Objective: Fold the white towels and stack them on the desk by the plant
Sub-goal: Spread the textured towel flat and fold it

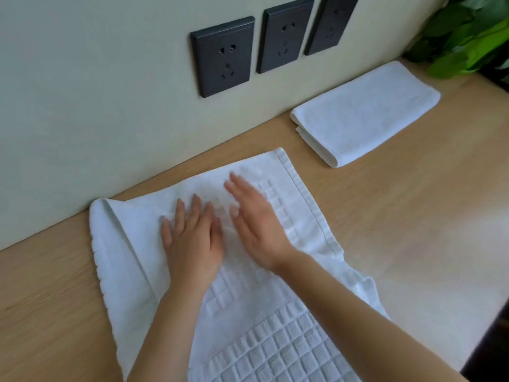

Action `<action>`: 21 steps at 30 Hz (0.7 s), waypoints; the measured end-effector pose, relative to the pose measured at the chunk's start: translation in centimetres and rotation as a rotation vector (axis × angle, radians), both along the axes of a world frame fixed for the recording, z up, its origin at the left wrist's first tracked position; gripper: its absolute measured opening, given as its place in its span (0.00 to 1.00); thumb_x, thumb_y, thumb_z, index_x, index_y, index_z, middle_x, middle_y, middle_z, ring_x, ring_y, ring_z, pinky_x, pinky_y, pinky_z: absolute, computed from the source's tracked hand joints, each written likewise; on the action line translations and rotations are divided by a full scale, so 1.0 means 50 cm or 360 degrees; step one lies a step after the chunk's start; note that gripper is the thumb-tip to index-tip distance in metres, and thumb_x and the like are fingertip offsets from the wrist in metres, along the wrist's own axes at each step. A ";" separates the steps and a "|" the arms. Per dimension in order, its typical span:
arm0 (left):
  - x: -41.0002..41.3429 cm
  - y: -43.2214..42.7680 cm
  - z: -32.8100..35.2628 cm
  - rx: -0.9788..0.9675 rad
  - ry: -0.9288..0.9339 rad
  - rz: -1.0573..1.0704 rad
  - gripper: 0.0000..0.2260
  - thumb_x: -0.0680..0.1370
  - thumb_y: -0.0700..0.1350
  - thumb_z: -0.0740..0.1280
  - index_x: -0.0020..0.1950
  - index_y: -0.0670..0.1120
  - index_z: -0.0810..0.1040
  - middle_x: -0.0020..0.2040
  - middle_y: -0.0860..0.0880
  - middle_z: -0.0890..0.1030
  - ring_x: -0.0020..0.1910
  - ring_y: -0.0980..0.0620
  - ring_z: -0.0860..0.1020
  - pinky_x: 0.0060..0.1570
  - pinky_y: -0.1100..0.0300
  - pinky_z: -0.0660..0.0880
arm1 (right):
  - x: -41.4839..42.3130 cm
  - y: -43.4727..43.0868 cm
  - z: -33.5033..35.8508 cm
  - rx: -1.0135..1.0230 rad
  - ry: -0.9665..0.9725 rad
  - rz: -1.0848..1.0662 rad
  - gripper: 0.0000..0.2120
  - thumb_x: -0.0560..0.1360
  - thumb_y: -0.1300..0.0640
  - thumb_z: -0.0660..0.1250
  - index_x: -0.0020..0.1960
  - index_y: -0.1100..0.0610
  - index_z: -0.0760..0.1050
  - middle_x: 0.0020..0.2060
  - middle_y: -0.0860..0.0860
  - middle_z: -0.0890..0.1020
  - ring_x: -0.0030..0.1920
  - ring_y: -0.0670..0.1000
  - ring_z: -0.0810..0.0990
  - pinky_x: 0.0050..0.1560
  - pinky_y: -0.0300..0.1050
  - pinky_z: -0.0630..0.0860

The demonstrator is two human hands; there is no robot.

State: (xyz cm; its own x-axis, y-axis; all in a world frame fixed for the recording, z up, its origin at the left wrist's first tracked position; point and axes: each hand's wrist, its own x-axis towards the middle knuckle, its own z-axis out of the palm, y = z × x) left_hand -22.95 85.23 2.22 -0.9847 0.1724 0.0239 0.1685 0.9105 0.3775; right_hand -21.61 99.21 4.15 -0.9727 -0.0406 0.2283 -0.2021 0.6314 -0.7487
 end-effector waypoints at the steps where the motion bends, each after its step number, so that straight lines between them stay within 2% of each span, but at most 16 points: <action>1: 0.013 -0.001 -0.011 -0.0114 -0.0001 -0.0034 0.23 0.81 0.53 0.49 0.72 0.47 0.70 0.75 0.45 0.65 0.76 0.45 0.58 0.72 0.42 0.48 | 0.019 -0.003 -0.010 0.0111 -0.0136 0.0118 0.22 0.83 0.54 0.53 0.75 0.59 0.61 0.76 0.54 0.60 0.77 0.48 0.54 0.76 0.44 0.52; 3: 0.020 -0.003 -0.020 -0.0234 0.0032 -0.0029 0.27 0.80 0.56 0.45 0.74 0.47 0.67 0.76 0.45 0.63 0.76 0.46 0.58 0.72 0.42 0.46 | 0.044 0.005 -0.032 0.0495 -0.0288 0.0170 0.26 0.83 0.45 0.45 0.77 0.57 0.57 0.77 0.51 0.56 0.76 0.44 0.45 0.76 0.45 0.44; 5: 0.016 -0.001 -0.019 -0.0306 -0.0014 0.0003 0.29 0.79 0.57 0.40 0.76 0.50 0.62 0.78 0.48 0.58 0.77 0.49 0.53 0.73 0.45 0.42 | 0.054 0.024 -0.038 0.0767 -0.0348 0.0131 0.29 0.81 0.42 0.41 0.78 0.54 0.54 0.78 0.50 0.52 0.75 0.43 0.41 0.75 0.43 0.37; 9: 0.015 0.000 -0.015 -0.0322 -0.0023 0.0007 0.30 0.78 0.57 0.36 0.78 0.52 0.56 0.79 0.50 0.53 0.78 0.51 0.48 0.73 0.47 0.39 | 0.054 0.083 -0.035 0.0946 -0.0534 -0.0021 0.33 0.76 0.37 0.33 0.78 0.49 0.43 0.78 0.47 0.43 0.76 0.45 0.35 0.74 0.44 0.32; 13: 0.017 0.001 -0.014 -0.0361 -0.0046 0.0036 0.29 0.79 0.57 0.36 0.78 0.52 0.54 0.79 0.50 0.51 0.78 0.51 0.46 0.74 0.46 0.39 | 0.043 0.161 -0.034 0.1028 -0.0645 -0.0188 0.27 0.82 0.42 0.40 0.78 0.49 0.41 0.78 0.48 0.41 0.75 0.45 0.35 0.73 0.42 0.31; 17: 0.017 0.003 -0.011 -0.0358 -0.0023 0.0034 0.31 0.77 0.58 0.33 0.78 0.52 0.53 0.79 0.50 0.50 0.78 0.51 0.46 0.73 0.46 0.38 | 0.023 0.187 -0.028 0.1017 -0.0748 -0.0353 0.28 0.83 0.44 0.40 0.78 0.53 0.39 0.78 0.50 0.40 0.76 0.47 0.35 0.74 0.47 0.31; 19: 0.018 0.003 -0.010 -0.0348 -0.0014 0.0036 0.32 0.77 0.58 0.32 0.78 0.51 0.54 0.79 0.50 0.50 0.78 0.51 0.46 0.73 0.46 0.38 | 0.009 0.166 -0.022 0.1032 -0.0649 -0.0353 0.28 0.83 0.45 0.42 0.78 0.56 0.41 0.78 0.52 0.40 0.76 0.49 0.34 0.74 0.48 0.31; 21: 0.018 0.003 -0.010 -0.0332 -0.0018 0.0041 0.32 0.77 0.58 0.32 0.78 0.51 0.54 0.79 0.50 0.51 0.78 0.51 0.46 0.74 0.46 0.39 | -0.014 0.125 -0.013 0.0997 -0.0396 -0.0166 0.28 0.83 0.46 0.43 0.78 0.58 0.44 0.78 0.54 0.43 0.76 0.50 0.36 0.74 0.47 0.32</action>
